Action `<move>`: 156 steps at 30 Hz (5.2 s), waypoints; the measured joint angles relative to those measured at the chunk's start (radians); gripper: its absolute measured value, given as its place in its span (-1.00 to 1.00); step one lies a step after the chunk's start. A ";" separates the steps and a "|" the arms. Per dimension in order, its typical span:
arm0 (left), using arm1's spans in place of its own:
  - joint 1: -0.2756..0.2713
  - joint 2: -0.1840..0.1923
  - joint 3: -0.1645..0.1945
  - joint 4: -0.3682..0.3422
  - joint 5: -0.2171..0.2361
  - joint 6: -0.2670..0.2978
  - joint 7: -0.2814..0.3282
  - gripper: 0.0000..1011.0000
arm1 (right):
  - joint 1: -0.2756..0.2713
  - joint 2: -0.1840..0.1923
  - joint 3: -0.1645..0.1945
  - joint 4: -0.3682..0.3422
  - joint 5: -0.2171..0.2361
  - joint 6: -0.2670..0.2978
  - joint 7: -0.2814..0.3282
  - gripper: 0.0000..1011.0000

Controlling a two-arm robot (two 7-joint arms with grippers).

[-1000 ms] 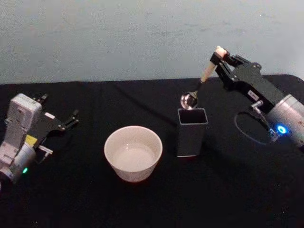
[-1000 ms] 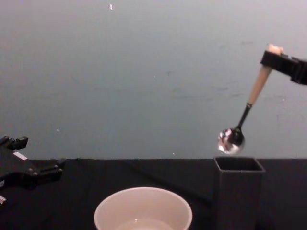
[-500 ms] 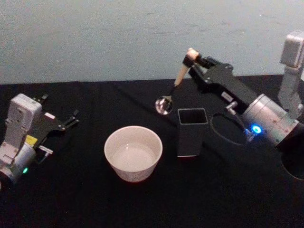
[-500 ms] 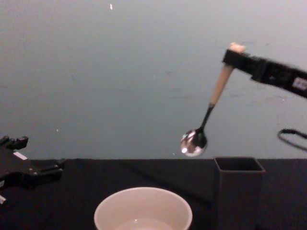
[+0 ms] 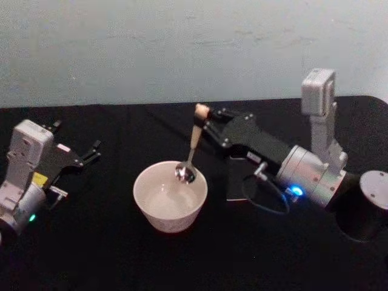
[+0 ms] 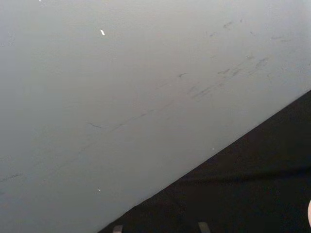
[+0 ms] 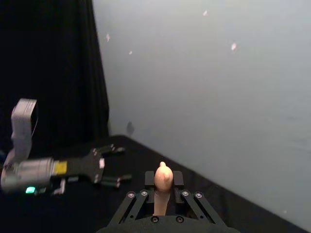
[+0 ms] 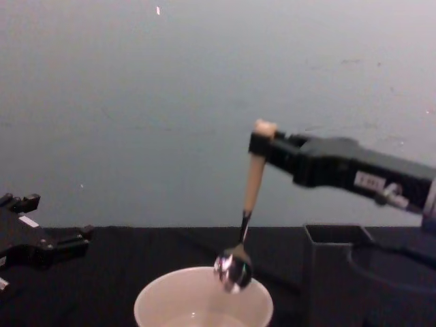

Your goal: Pick up the stirring spoon with one hand, stir inside the cup, then place it back in its original position.

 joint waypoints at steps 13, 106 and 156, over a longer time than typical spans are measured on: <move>0.000 0.000 0.000 0.000 0.000 0.000 0.000 0.98 | -0.002 0.005 -0.073 0.024 -0.088 0.006 0.029 -0.58; 0.000 0.000 0.000 0.000 0.000 0.000 0.000 0.98 | 0.095 -0.105 -0.132 0.157 -0.043 0.064 0.052 -0.58; 0.000 0.000 0.000 0.000 0.000 0.000 0.000 0.98 | 0.023 -0.033 -0.090 0.060 -0.005 0.097 0.052 -0.58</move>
